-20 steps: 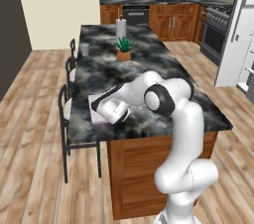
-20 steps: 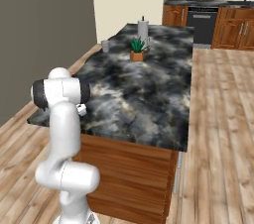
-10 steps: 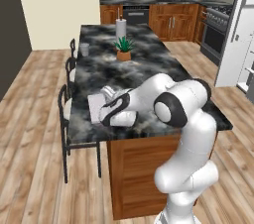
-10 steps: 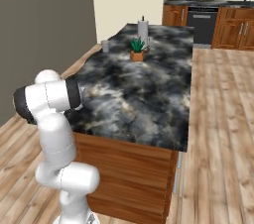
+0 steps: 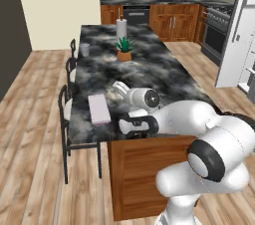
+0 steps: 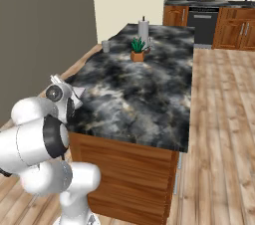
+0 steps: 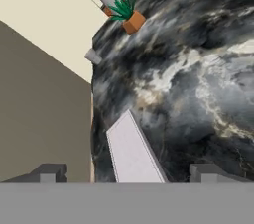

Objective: Open the freezer door, pick up the ice cube tray from the freezer, and place it on the dining counter.

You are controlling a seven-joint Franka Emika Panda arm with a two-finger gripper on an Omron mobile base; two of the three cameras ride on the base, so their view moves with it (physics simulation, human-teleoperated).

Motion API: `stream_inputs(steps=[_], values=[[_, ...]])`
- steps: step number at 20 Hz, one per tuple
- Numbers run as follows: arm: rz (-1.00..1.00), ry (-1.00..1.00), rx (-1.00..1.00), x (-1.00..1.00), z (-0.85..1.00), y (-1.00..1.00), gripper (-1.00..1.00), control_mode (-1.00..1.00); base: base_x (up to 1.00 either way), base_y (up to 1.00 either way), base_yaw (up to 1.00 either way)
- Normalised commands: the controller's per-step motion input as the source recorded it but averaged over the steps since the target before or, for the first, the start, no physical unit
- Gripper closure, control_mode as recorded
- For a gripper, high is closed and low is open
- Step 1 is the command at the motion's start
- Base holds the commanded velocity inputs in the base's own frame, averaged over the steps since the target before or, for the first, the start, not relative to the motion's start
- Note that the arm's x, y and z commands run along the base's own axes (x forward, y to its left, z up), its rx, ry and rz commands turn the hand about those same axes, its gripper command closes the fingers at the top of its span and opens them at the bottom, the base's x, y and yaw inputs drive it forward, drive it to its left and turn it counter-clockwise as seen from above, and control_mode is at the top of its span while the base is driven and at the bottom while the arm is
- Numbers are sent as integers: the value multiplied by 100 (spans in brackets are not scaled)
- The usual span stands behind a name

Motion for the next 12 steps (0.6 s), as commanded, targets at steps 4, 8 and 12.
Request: stream_inputs(steps=[4, 8, 12], values=[[8, -7, -22, -89, 100, -26, -100, -100, 0, 0, 0], [6, -8, -24, -86, 100, -8, -100, -100, 0, 0, 0], [6, -5, -23, -92, 100, -4, -100, -100, 0, 0, 0]])
